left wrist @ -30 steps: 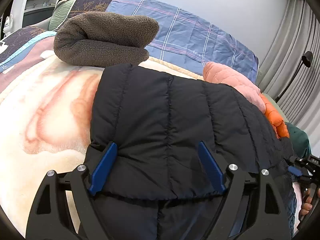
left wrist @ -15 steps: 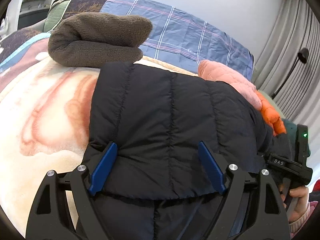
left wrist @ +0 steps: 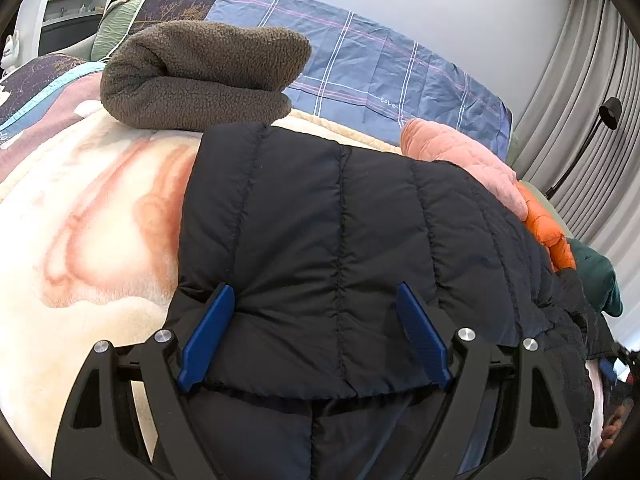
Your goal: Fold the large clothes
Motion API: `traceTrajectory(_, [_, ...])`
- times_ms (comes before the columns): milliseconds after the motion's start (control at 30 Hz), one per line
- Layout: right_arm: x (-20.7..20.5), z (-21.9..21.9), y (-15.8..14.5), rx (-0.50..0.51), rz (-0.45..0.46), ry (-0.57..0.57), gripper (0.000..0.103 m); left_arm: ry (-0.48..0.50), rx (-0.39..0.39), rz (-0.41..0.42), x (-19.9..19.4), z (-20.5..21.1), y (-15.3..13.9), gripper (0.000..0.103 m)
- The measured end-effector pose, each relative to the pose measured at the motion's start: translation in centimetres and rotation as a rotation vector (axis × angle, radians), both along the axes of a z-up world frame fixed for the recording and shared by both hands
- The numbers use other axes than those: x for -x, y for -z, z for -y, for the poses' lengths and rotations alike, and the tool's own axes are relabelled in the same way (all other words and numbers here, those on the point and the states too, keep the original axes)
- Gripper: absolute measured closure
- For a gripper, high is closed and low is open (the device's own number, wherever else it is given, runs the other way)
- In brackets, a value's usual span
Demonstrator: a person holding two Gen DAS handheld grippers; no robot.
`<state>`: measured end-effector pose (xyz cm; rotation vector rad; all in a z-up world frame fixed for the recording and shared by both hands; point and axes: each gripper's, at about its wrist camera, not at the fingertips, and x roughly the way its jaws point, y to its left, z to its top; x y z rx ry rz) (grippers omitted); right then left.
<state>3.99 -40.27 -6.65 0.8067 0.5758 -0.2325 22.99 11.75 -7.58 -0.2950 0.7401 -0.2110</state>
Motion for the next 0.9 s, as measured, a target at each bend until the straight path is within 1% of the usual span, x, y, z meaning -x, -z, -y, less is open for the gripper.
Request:
traceTrajectory(33, [0.9, 1.3, 0.6, -0.068, 0.009, 0.041, 0.037, -0.001, -0.007, -0.001, 0.0, 0.1, 0.0, 0.02])
traceTrajectory(67, [2.0, 3.1, 1.6, -0.169, 0.025, 0.093, 0.037, -0.001, -0.01, -0.002, 0.0, 0.1, 0.0, 0.02])
traceTrajectory(100, [3.2, 5.0, 2.6, -0.3, 0.074, 0.136, 0.036, -0.002, -0.013, -0.001, 0.0, 0.2, 0.0, 0.02])
traceTrajectory(167, [4.7, 7.1, 3.5, -0.454, 0.171, 0.183, 0.03, -0.005, -0.013, 0.0, 0.1, 0.2, -0.1, 0.02])
traceTrajectory(200, [5.7, 8.1, 3.9, -0.511, 0.21, 0.229, 0.025, -0.007, -0.012, 0.001, 0.1, 0.1, -0.1, 0.02])
traceTrajectory(233, [7.0, 9.2, 4.4, -0.565, 0.255, 0.319, 0.022, -0.009, -0.009, 0.002, 0.1, 0.0, -0.1, 0.02])
traceTrajectory(300, [8.6, 10.1, 5.4, -0.634, 0.297, 0.453, 0.022, -0.013, -0.001, 0.003, 0.2, -0.1, -0.2, 0.02])
traceTrajectory(333, [8.4, 11.4, 6.0, -0.679, 0.319, 0.492, 0.024, -0.013, 0.002, 0.003, 0.2, -0.1, -0.1, 0.02])
traceTrajectory(367, [8.7, 12.1, 6.7, -0.716, 0.339, 0.518, 0.026, -0.013, 0.003, 0.001, 0.2, -0.2, -0.1, 0.02])
traceTrajectory(400, [9.2, 12.7, 7.2, -0.744, 0.352, 0.549, 0.036, -0.012, 0.002, 0.001, 0.2, -0.2, -0.1, 0.02])
traceTrajectory(433, [9.6, 13.2, 7.9, -0.761, 0.35, 0.604, 0.054, -0.013, 0.002, 0.001, 0.2, -0.2, -0.1, 0.02])
traceTrajectory(467, [10.0, 13.6, 8.1, -0.748, 0.336, 0.639, 0.065, -0.013, 0.003, 0.002, 0.2, -0.2, -0.1, 0.02])
traceTrajectory(500, [10.3, 14.3, 7.9, -0.675, 0.295, 0.673, 0.088, -0.013, 0.005, 0.001, 0.2, -0.2, -0.1, 0.02])
traceTrajectory(533, [10.3, 14.7, 7.4, -0.603, 0.254, 0.685, 0.096, -0.013, 0.006, 0.001, 0.2, -0.2, -0.1, 0.02])
traceTrajectory(567, [10.2, 14.8, 6.6, -0.523, 0.221, 0.691, 0.097, -0.013, 0.005, 0.0, 0.2, -0.2, -0.1, 0.02])
traceTrajectory(600, [9.8, 14.4, 5.9, -0.494, 0.224, 0.684, 0.099, -0.012, 0.006, 0.0, 0.2, -0.1, -0.1, 0.02])
traceTrajectory(633, [9.1, 14.3, 4.8, -0.468, 0.244, 0.656, 0.099, -0.012, 0.004, 0.0, 0.2, -0.1, -0.1, 0.02])
traceTrajectory(667, [8.2, 13.9, 3.3, -0.42, 0.264, 0.613, 0.099, -0.011, 0.002, 0.001, 0.2, -0.1, -0.1, 0.02])
traceTrajectory(700, [6.4, 12.6, 0.3, -0.312, 0.284, 0.543, 0.099, -0.01, 0.0, 0.001, 0.2, -0.1, -0.1, 0.02])
traceTrajectory(733, [5.5, 11.8, -1.8, -0.235, 0.298, 0.49, 0.099, -0.008, -0.002, 0.002, 0.2, -0.1, -0.2, 0.02])
traceTrajectory(800, [1.8, 8.5, -6.4, -0.084, 0.34, 0.341, 0.099, -0.007, -0.002, 0.005, 0.3, -0.2, -0.2, 0.02])
traceTrajectory(833, [-0.7, 5.7, -9.2, -0.006, 0.366, 0.233, 0.099, -0.007, 0.001, 0.008, 0.3, -0.2, -0.2, 0.02])
traceTrajectory(900, [-4.2, 0.8, -12.4, 0.095, 0.403, 0.076, 0.099, -0.007, 0.008, 0.012, 0.4, -0.3, -0.3, 0.02])
